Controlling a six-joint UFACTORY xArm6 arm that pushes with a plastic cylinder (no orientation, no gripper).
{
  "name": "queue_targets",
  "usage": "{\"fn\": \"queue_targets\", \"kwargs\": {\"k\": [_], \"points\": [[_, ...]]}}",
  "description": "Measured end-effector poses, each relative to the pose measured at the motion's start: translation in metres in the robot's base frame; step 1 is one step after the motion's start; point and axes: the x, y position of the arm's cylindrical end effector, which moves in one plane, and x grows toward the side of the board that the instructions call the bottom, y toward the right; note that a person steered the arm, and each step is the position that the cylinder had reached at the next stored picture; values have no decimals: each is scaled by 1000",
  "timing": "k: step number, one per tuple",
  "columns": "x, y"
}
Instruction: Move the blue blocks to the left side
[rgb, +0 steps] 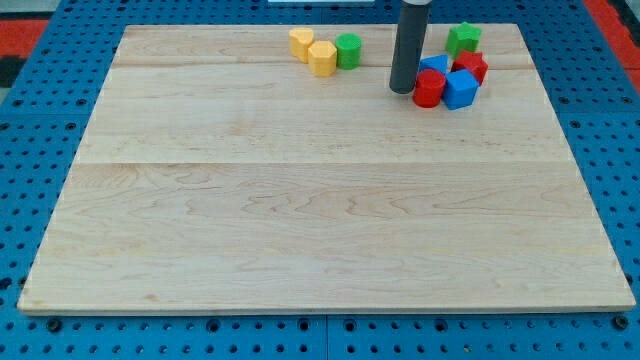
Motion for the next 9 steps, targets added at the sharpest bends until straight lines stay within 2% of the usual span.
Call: {"fn": "queue_targets", "kwargs": {"k": [2,4,5,7,9], "points": [[-7,-1],[79,-6],[82,79],[29,91],[-34,51]]}}
